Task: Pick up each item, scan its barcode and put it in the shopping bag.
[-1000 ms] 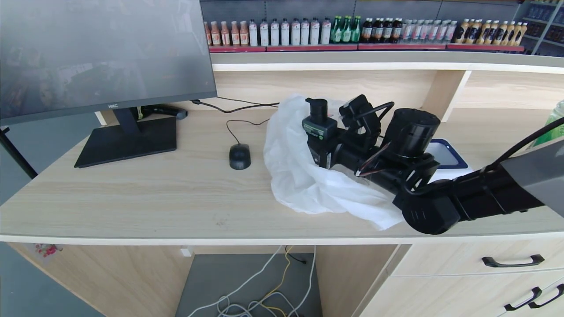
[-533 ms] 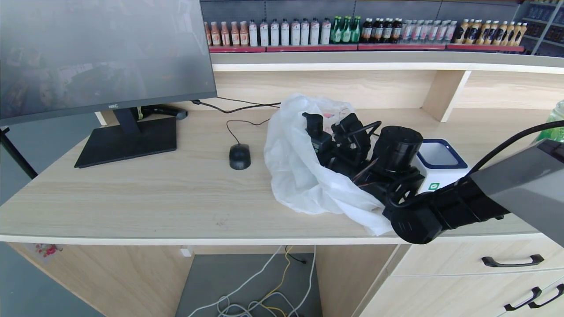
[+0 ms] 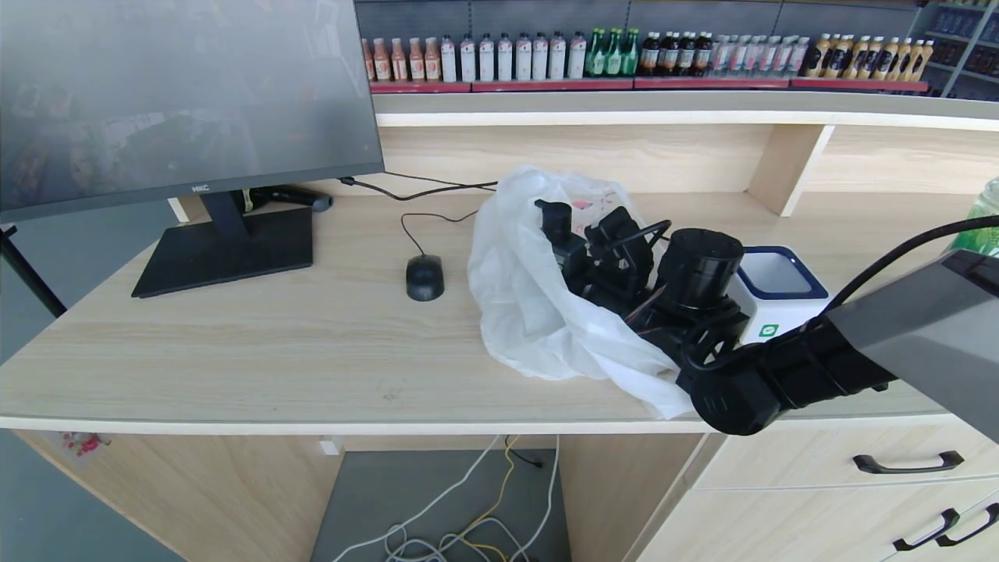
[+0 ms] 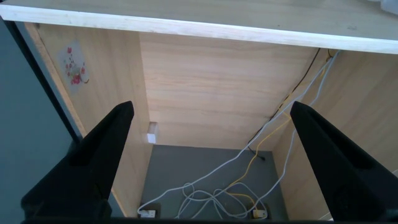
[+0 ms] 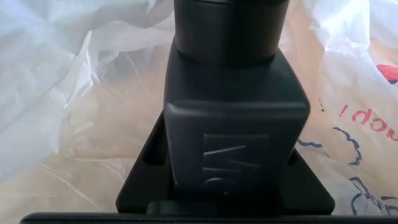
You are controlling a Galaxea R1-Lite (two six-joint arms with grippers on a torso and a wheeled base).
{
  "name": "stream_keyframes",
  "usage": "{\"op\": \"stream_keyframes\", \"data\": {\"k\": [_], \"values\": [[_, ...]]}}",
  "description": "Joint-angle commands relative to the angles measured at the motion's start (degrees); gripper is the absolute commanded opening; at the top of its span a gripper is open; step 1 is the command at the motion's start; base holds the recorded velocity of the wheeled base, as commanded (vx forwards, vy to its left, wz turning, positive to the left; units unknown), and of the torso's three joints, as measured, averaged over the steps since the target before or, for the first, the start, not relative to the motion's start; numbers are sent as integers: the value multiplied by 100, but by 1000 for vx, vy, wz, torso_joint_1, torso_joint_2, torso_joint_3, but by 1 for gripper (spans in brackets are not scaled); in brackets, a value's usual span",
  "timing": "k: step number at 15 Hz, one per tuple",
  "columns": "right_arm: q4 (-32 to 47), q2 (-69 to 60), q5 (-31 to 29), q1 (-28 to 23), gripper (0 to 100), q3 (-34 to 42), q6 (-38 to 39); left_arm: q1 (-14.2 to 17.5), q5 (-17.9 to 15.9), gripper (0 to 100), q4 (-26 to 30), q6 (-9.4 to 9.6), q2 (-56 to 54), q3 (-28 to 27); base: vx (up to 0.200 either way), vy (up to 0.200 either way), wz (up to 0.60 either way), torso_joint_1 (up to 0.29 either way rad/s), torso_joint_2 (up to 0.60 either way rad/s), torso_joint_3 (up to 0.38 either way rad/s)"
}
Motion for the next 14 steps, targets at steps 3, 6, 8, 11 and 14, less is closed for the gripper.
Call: {"op": "stream_keyframes", "data": {"k": [3, 6, 8, 11, 14], "values": [[0, 0, -3, 1, 100, 12, -2, 5, 0, 100, 0, -1, 0, 0, 0, 0, 0, 0, 0, 0], [-53, -131, -12, 1, 100, 12, -2, 5, 0, 100, 0, -1, 0, 0, 0, 0, 0, 0, 0, 0], [-62, -237, 6, 1, 100, 21, -11, -4, 0, 100, 0, -1, 0, 0, 0, 0, 0, 0, 0, 0], [-35, -817, 6, 10, 100, 179, -11, 5, 0, 100, 0, -1, 0, 0, 0, 0, 0, 0, 0, 0], [-27, -1450, 6, -122, 100, 768, 42, -4, 0, 100, 0, -1, 0, 0, 0, 0, 0, 0, 0, 0]]}}
